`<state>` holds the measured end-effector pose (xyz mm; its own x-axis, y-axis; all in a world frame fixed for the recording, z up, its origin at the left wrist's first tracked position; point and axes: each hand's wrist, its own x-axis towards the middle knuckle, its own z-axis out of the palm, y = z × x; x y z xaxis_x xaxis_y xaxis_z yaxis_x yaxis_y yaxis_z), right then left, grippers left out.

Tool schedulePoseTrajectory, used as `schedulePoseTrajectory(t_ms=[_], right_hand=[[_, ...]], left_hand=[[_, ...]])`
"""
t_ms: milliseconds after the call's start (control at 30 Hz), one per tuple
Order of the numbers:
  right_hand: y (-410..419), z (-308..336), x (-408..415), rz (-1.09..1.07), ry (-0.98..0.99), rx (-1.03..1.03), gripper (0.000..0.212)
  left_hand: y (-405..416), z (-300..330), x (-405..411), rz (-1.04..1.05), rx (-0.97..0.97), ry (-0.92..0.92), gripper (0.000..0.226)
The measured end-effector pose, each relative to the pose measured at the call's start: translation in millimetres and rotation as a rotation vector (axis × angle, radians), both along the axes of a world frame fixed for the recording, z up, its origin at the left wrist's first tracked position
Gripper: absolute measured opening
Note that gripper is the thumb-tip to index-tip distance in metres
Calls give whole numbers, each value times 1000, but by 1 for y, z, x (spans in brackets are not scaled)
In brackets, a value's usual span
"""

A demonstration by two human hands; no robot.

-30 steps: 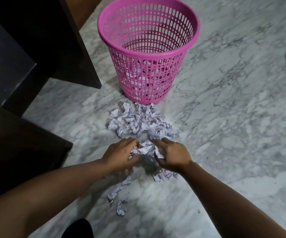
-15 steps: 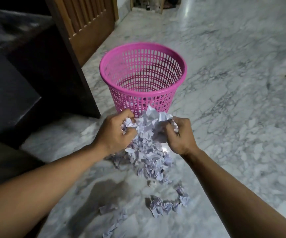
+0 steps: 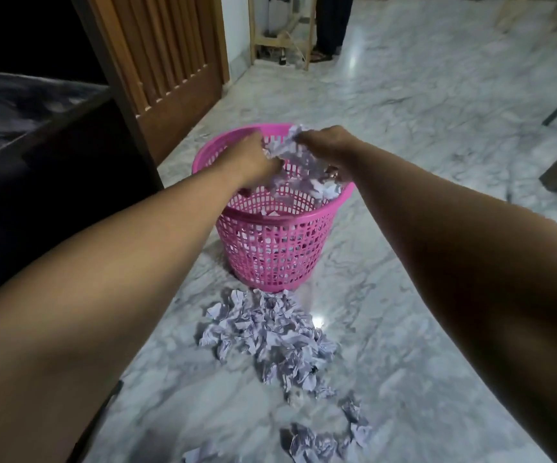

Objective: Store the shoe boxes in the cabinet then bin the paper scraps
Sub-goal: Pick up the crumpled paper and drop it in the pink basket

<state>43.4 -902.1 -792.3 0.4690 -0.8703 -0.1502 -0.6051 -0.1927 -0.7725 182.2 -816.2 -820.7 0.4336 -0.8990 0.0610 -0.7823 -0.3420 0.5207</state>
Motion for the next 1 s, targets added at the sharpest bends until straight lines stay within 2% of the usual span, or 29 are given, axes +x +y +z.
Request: schedulePoseTrajectory(t_ms=[67, 167, 200, 267, 367, 433, 500, 600, 667, 733, 800, 867, 933, 1000], right_hand=[[0, -3, -2, -6, -47, 96, 47], [0, -12, -4, -24, -81, -71, 42], [1, -16, -6, -47, -123, -167, 35], [6, -27, -15, -115, -300, -281, 20], [27, -50, -50, -205, -643, -339, 20], [50, -77, -75, -209, -674, -359, 22], [79, -118, -103, -148, -554, -367, 23], [129, -192, -146, 107, -235, -390, 24], [167, -243, -174, 258, -10, -386, 29], [209, -285, -206, 249, 211, -352, 57], [249, -313, -235, 161, 427, -222, 104], [277, -330, -254, 234, 595, -81, 137], [295, -338, -258, 419, 654, -71, 142], [304, -343, -249, 524, 635, -124, 128]], left_hand=[[-4, -7, 4, 19, 78, -59, 26], [1, -7, 0, 123, 103, -263, 29], [6, -6, -4, 155, 64, -309, 32], [24, -4, -21, 146, -142, -301, 27], [72, -24, -49, -137, -471, -236, 15], [118, -59, -65, -343, -482, -257, 20], [172, -110, -78, -484, -277, -249, 41], [265, -189, -91, -646, 241, -287, 106], [326, -232, -95, -732, 367, -315, 126], [373, -260, -102, -701, 445, -307, 137], [403, -275, -111, -594, 531, -230, 147], [415, -287, -124, -525, 586, -170, 149], [412, -299, -136, -487, 578, -177, 141], [400, -311, -145, -461, 541, -229, 123]])
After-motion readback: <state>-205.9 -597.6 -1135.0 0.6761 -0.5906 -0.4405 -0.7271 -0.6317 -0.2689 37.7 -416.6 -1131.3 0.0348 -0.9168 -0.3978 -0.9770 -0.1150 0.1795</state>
